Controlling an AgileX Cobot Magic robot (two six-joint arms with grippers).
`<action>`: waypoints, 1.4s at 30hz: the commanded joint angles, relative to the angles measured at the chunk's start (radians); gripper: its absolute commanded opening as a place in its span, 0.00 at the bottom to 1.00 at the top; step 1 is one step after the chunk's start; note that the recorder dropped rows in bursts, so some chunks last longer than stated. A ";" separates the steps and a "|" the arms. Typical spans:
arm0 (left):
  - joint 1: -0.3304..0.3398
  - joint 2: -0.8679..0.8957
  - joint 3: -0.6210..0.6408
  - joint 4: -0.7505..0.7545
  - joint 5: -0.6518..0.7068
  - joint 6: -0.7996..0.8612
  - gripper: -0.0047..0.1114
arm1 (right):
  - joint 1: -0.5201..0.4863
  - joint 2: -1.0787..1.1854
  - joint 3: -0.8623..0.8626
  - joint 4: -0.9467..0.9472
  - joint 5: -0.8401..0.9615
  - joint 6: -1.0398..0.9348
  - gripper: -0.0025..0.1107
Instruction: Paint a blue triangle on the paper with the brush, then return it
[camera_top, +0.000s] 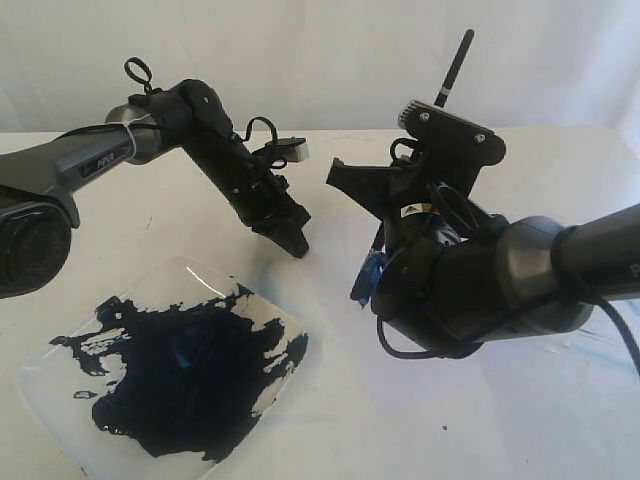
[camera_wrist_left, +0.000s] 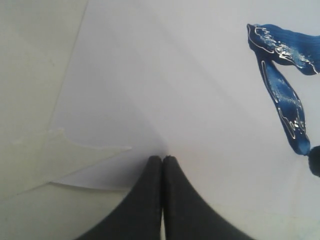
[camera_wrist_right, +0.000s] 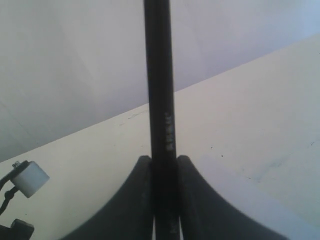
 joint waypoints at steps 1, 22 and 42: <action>-0.004 -0.002 0.000 0.004 0.004 -0.003 0.04 | 0.003 0.022 -0.003 -0.004 -0.017 0.006 0.02; -0.004 -0.002 0.000 0.004 0.004 -0.001 0.04 | 0.003 0.025 -0.003 0.010 -0.024 -0.031 0.02; -0.004 -0.002 0.000 0.004 0.004 -0.001 0.04 | 0.003 0.023 -0.003 0.056 -0.013 -0.128 0.02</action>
